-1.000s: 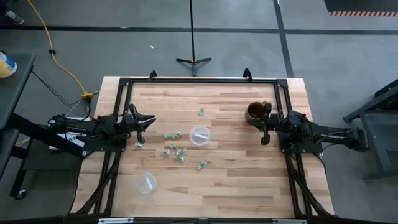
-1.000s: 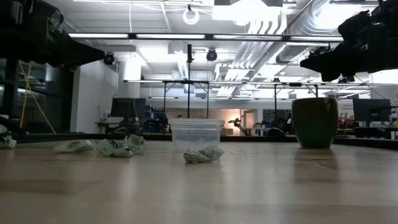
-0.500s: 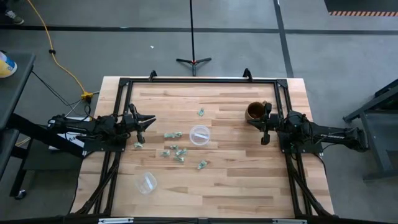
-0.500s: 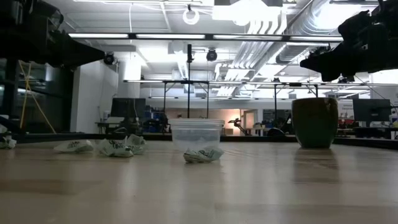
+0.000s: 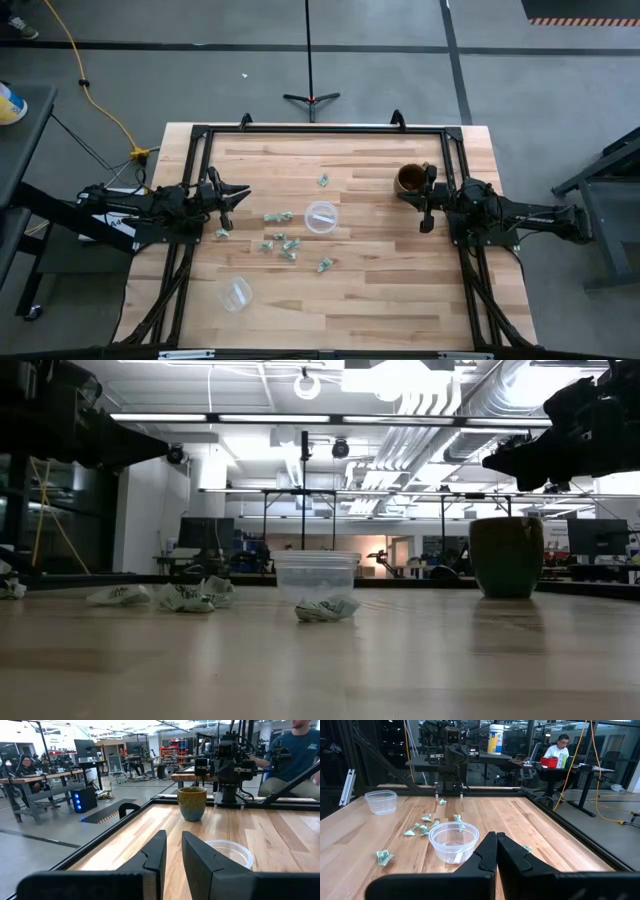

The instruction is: Pick and place items into bin

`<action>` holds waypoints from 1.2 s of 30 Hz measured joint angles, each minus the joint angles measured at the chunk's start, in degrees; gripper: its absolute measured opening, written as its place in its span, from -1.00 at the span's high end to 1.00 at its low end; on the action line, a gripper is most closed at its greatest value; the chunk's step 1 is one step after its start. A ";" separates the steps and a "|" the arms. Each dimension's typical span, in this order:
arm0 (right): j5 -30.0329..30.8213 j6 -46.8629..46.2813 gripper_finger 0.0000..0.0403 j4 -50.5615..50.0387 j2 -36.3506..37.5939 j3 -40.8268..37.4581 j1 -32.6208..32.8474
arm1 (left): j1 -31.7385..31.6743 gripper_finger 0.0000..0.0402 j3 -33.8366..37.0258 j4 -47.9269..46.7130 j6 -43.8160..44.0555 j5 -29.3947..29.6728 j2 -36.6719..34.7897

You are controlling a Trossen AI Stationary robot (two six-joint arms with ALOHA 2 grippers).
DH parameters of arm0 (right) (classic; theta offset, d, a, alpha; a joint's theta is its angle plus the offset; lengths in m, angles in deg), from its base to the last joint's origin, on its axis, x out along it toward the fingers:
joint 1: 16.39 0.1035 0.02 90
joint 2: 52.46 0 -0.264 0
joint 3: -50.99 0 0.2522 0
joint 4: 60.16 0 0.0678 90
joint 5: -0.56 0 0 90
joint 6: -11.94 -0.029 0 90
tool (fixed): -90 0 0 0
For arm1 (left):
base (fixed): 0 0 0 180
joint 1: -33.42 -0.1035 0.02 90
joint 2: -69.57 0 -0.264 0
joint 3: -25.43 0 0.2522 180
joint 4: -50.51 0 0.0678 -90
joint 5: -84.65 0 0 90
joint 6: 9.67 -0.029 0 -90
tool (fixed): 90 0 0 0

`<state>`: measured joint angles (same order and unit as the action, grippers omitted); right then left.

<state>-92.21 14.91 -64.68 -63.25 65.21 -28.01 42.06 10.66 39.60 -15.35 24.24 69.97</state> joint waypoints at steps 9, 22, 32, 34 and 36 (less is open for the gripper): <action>0.01 0.00 1.00 0.00 0.00 0.00 -0.01 | -0.01 0.52 0.00 0.00 0.00 -0.01 -0.01; 2.96 -0.14 1.00 0.02 -0.01 -0.01 0.00 | -0.02 0.52 0.00 0.02 0.00 -0.01 -0.01; 4.57 -2.21 0.96 -0.26 -0.03 0.01 -0.02 | -0.02 0.52 0.00 0.23 0.01 2.54 -0.02; 5.12 -2.99 0.86 -1.11 -0.12 0.01 -0.02 | -0.02 0.52 0.00 0.59 0.02 2.51 0.00; 5.70 -2.98 0.68 -1.53 -0.15 0.01 -0.02 | -0.02 0.52 0.02 2.59 0.87 2.51 0.00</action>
<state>-86.52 11.93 -66.21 -63.40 65.22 -28.03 42.04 10.68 42.20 -14.48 26.75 69.98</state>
